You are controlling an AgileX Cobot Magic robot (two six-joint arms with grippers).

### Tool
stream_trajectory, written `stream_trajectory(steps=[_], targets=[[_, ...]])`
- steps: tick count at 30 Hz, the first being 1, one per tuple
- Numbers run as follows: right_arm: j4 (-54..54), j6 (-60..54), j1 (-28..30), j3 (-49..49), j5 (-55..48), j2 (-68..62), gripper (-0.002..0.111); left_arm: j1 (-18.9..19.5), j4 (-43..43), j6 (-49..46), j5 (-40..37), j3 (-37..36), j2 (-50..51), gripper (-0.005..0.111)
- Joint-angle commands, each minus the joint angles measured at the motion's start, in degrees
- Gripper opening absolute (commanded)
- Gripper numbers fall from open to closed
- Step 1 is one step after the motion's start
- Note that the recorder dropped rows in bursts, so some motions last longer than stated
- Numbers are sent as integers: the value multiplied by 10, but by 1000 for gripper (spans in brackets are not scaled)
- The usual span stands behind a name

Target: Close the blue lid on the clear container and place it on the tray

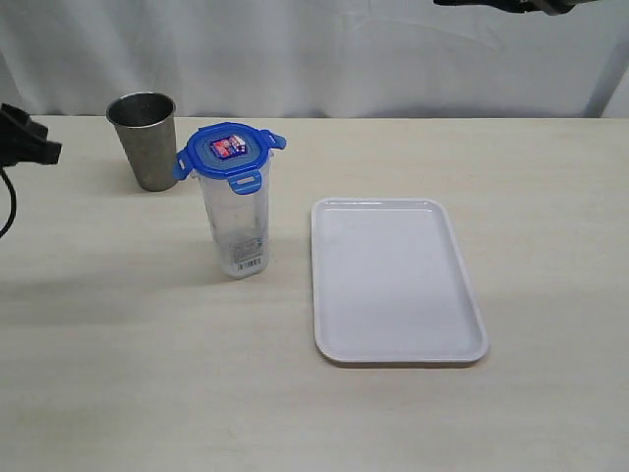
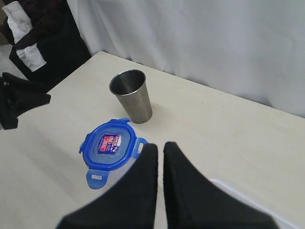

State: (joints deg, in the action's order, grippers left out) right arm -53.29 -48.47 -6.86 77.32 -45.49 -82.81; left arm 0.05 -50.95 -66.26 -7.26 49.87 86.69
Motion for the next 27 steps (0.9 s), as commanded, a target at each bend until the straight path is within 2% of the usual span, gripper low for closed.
stream_trajectory(steps=[1,3,6,7,8,9,12,15,20,22,27], targets=[[2,2,1,-2,2,5,4,-53,86,245,332,-41,-8,45],[2,2,1,-2,2,5,4,-43,271,458,392,-86,-8,45],[2,2,1,-2,2,5,4,-11,679,782,463,-127,-8,44],[2,2,1,-2,2,5,4,4,791,872,503,-134,-8,44],[2,2,1,-2,2,5,4,13,868,948,533,-137,-8,44],[2,2,1,-2,2,5,4,21,905,988,548,-138,-8,44],[2,2,1,-2,0,5,4,33,946,1021,543,-138,-8,44],[2,2,1,-2,0,5,4,33,995,989,559,-163,-7,44],[2,2,1,-2,0,5,4,53,917,853,772,-265,45,44],[2,2,1,-2,0,5,4,56,904,810,772,-286,88,44],[2,2,1,-2,0,5,4,52,931,805,772,-274,179,44]])
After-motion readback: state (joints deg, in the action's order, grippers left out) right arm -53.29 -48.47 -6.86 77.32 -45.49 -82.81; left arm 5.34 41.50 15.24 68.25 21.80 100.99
